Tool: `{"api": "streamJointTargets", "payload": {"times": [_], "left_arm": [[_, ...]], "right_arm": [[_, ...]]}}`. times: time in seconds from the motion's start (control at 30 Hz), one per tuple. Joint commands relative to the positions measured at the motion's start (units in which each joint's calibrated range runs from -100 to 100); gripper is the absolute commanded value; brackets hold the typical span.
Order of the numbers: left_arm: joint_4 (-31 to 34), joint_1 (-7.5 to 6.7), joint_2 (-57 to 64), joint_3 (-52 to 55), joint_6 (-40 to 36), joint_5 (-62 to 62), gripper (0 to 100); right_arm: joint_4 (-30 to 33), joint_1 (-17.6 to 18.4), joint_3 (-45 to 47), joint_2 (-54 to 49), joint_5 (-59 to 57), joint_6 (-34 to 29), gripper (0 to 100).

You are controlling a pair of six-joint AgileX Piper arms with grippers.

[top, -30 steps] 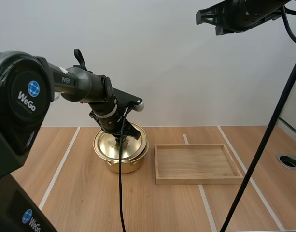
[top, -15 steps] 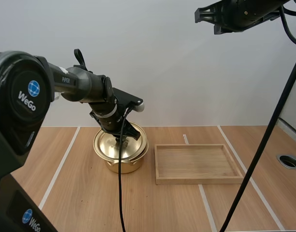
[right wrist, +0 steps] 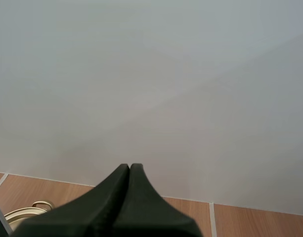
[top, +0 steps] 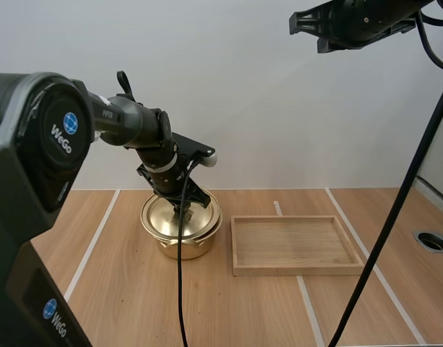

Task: Open the pot, put the grape inside, and close it

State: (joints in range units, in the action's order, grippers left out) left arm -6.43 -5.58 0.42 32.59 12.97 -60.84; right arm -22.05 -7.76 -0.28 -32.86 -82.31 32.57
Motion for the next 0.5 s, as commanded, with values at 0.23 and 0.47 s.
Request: {"api": "streamJointTargets", "payload": {"times": [0.23,0.47], "left_arm": [[-1.6,-0.13,-2.4,-1.5,0.3,-0.7,0],[-2.0,-0.13,-3.3,-2.7,0.6,-0.2,0]], "right_arm": [[-0.5,-0.2,-0.3,-0.9,-0.2,0.7,0],[-0.8,-0.2,-0.3,-0.9,-0.2,1.3,0]]}}
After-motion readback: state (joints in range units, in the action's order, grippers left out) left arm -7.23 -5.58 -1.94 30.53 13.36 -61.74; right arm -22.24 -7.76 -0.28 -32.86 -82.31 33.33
